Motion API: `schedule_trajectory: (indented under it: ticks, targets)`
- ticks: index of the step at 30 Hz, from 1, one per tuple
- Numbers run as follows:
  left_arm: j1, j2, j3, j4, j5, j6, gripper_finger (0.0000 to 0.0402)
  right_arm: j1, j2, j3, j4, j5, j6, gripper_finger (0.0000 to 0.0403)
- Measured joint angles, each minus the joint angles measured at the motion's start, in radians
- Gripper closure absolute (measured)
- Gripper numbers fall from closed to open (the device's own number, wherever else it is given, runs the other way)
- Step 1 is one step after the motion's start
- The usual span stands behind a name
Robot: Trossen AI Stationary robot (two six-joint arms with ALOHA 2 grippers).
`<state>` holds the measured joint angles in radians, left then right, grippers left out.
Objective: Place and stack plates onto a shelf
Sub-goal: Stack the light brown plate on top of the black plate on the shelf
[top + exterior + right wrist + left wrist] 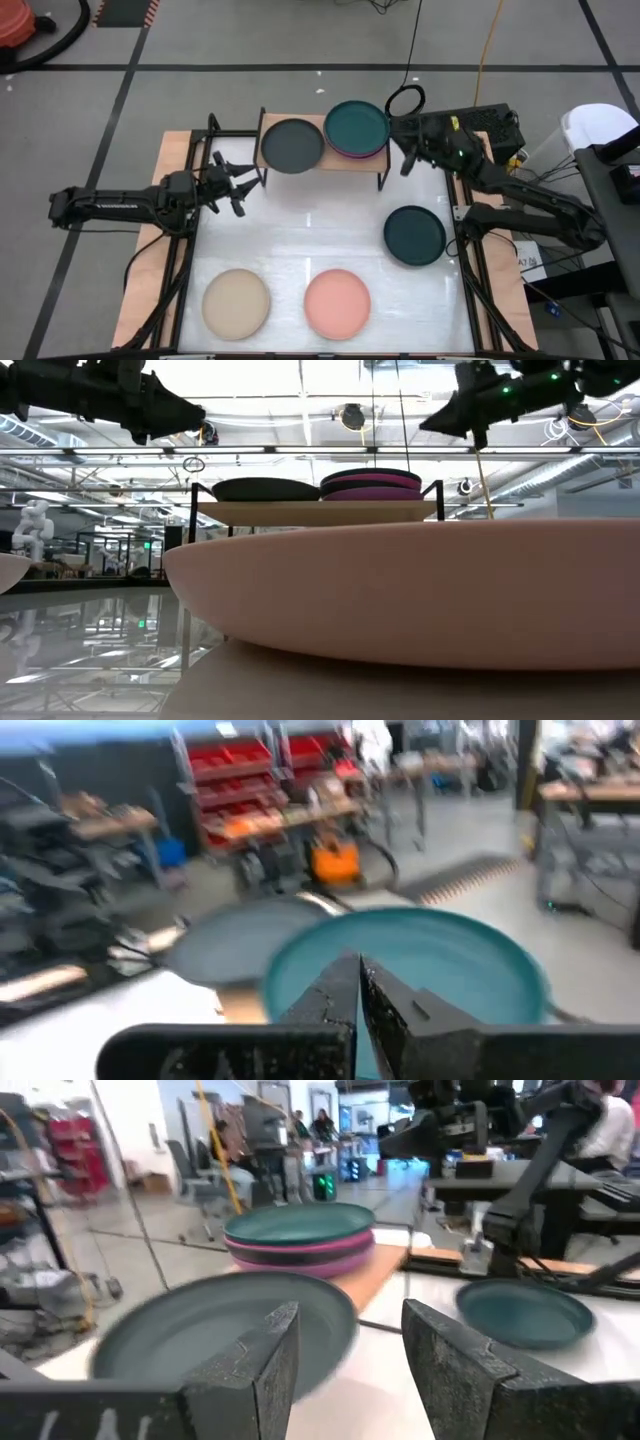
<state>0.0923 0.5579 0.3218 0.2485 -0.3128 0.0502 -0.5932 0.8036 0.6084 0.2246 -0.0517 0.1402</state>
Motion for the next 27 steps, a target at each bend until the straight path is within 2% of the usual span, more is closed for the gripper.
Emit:
schedule_trajectory:
  ticks: [3, 5, 8, 11, 15, 20, 27]
  targets:
    - [-0.027, 0.013, 0.061, -0.122, 0.015, -0.027, 0.0220, 0.057, -0.029, -0.097, 0.135, 0.057, 0.013, 0.0403]
    - [-0.059, 0.052, 0.135, -0.218, -0.017, -0.052, 0.0220, 0.090, -0.034, -0.162, 0.223, 0.085, 0.020, 0.0403]
    - [-0.118, 0.145, 0.259, -0.374, -0.063, -0.039, 0.0220, 0.133, -0.025, -0.269, 0.428, 0.080, 0.024, 0.0403]
    - [-0.154, 0.249, 0.361, -0.516, -0.047, -0.015, 0.0220, 0.166, -0.021, -0.362, 0.648, 0.075, 0.024, 0.0403]
    - [-0.167, 0.378, 0.438, -0.633, 0.109, -0.032, 0.0220, 0.200, -0.021, -0.447, 0.827, 0.076, 0.024, 0.0403]
    - [-0.167, 0.509, 0.452, -0.715, 0.341, -0.072, 0.0220, 0.234, -0.020, -0.492, 0.854, 0.076, 0.024, 0.0403]
    - [-0.166, 0.625, 0.454, -0.849, 0.479, -0.146, 0.0220, 0.264, -0.021, -0.492, 0.861, 0.074, 0.014, 0.0403]
